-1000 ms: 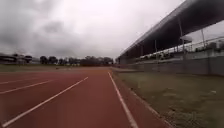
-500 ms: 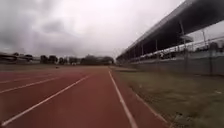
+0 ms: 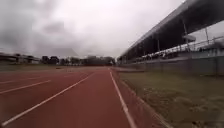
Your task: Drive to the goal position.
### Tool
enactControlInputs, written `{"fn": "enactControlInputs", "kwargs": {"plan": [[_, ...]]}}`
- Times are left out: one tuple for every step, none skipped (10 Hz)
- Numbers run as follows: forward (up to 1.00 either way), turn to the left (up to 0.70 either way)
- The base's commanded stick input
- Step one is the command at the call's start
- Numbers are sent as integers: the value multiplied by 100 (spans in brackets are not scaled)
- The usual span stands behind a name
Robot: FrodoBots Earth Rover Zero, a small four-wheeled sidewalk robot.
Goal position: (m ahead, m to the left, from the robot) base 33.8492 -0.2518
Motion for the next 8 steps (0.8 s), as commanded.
{"fn": "enactControlInputs", "kwargs": {"plan": [[70, 0], [70, 0], [70, 6], [70, 25], [70, 35], [70, 35], [70, 35], [70, 35]]}}
